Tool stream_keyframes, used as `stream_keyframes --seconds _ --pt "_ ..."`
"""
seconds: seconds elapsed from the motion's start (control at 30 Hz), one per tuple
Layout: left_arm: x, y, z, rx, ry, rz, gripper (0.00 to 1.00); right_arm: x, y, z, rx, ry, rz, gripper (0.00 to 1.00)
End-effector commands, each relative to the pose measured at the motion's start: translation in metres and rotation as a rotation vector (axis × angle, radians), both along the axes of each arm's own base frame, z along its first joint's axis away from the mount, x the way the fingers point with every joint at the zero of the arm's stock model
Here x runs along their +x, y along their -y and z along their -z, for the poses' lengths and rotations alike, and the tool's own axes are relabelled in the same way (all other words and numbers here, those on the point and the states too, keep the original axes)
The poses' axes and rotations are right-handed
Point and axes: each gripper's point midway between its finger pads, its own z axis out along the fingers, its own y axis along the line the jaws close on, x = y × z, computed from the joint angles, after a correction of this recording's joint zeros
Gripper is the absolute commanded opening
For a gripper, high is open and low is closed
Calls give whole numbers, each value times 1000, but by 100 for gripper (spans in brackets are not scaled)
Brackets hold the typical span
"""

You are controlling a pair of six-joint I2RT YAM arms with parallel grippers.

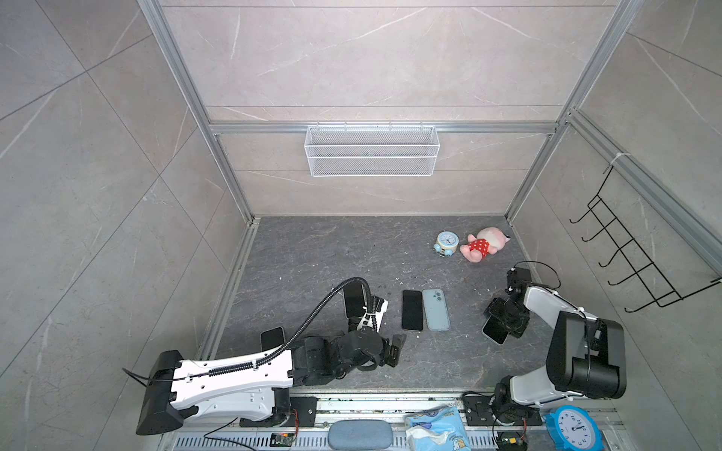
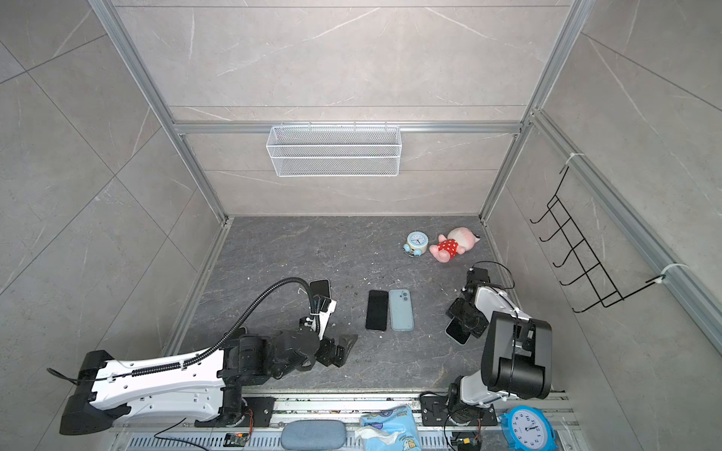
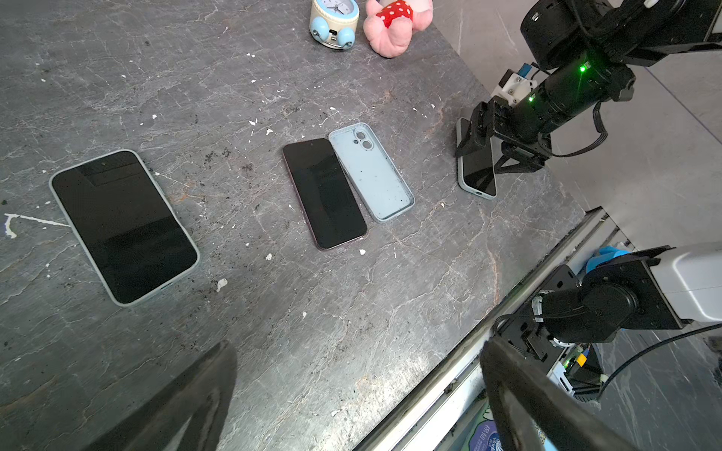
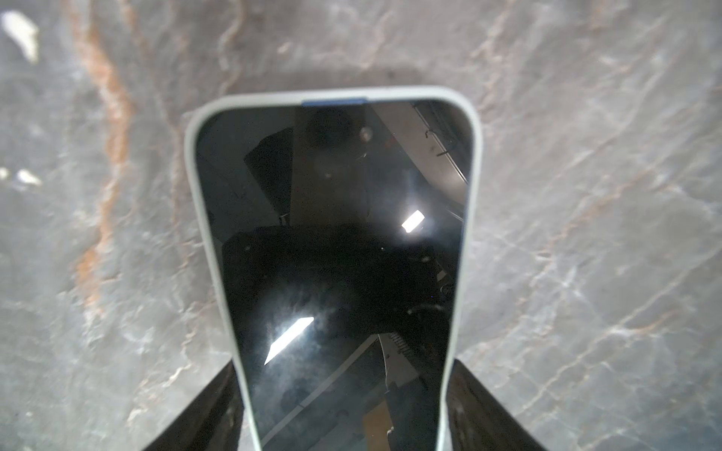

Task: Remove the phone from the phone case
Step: 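Lift the black phone toward the left gripper while the left arm reaches in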

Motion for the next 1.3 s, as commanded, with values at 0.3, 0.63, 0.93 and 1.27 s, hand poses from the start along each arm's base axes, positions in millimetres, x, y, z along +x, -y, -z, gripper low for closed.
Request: stream_keyframes --seconds 0.3,0.63,0.93,1.27 --pt "16 38 13 -125 -147 -16 99 19 -37 -14 25 83 -170 46" --pt "38 53 28 -267 -261 -19 99 30 -61 -37 3 171 -277 44" --pt "57 56 34 -384 -332 -21 96 40 -91 -67 -5 286 -389 43" --pt "73 65 43 -456 -391 12 94 51 -149 -109 4 446 -609 40"
